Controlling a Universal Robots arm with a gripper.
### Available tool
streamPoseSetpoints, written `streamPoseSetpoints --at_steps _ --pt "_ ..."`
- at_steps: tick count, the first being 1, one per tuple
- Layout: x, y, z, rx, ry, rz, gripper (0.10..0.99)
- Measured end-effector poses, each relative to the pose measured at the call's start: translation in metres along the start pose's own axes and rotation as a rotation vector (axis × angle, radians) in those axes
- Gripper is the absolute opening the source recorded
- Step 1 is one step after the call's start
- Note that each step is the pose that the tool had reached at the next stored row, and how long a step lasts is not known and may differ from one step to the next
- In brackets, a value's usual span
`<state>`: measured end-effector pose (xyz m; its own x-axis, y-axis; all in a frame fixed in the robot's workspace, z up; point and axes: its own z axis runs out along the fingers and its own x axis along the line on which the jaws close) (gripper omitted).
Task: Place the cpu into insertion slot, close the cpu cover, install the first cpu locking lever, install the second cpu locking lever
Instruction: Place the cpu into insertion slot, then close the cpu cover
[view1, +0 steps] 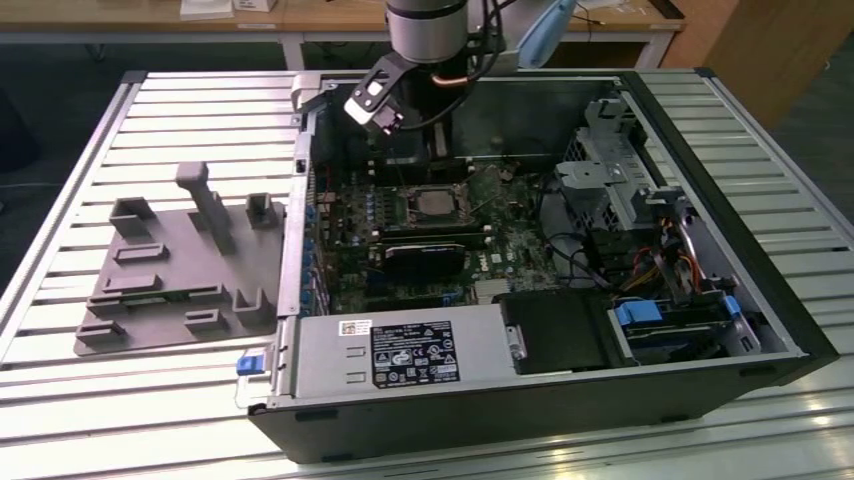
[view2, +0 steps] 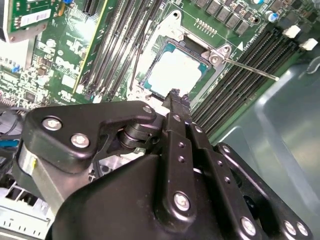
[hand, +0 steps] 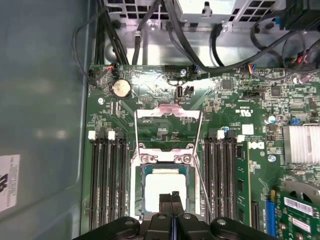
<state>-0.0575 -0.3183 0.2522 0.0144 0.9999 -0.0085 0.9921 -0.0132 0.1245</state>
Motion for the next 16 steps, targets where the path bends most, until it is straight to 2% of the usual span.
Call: streamPoseSetpoints --at_steps 2,16 --pt "0.0 0.0002 -0.0019 0.0 -0.0003 0.0 0.102" --pt "0.0 0.0005 -0.0019 0.001 -0.0011 0.0 0.102"
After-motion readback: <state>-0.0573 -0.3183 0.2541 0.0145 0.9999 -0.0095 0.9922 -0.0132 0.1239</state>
